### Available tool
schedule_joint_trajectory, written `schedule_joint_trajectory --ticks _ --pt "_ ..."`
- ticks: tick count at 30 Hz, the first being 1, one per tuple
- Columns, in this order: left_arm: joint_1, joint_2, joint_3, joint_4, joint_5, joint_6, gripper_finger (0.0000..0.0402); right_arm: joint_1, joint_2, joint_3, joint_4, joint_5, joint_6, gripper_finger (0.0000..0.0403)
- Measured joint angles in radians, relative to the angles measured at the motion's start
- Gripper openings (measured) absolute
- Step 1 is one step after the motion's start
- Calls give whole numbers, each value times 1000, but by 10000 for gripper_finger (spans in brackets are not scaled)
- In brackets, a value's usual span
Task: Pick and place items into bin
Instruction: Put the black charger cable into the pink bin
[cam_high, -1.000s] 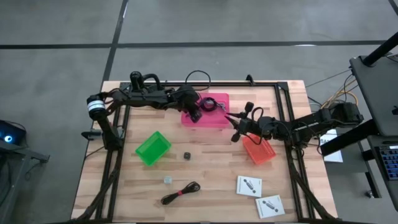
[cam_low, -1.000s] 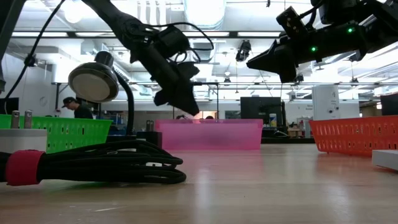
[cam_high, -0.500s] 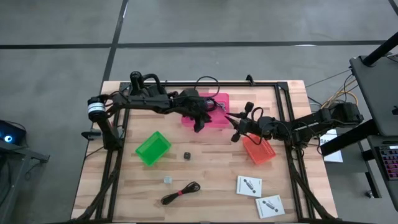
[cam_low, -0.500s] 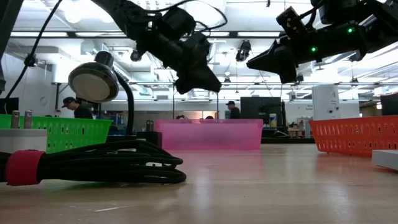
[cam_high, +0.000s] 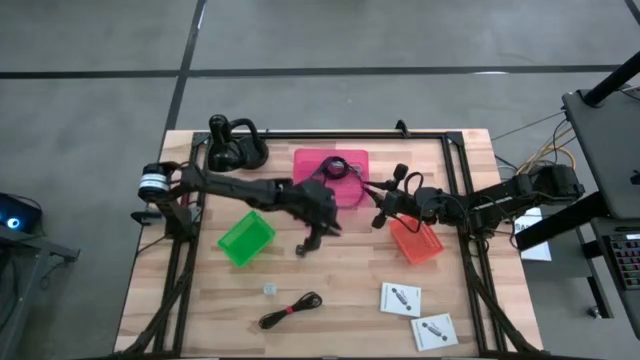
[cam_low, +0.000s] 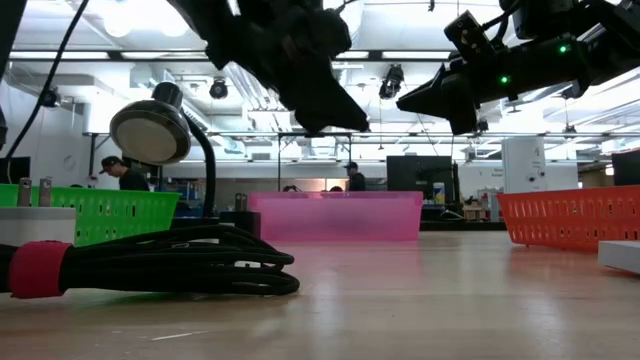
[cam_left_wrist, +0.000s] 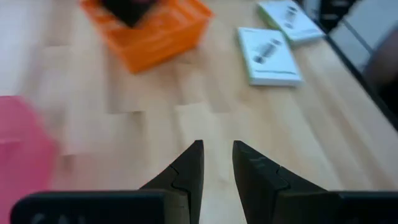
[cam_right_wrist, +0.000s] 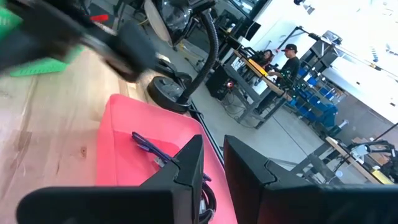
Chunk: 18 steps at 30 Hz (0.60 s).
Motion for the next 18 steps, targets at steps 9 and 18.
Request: schedule_joint_trajectory --ticks 9,18 --pt "-143 0 0 -72 -36 -115 69 0 0 0 0 0 1 52" --pt "-235 0 0 -160 -84 -317 69 0 0 0 1 0 -5 52"
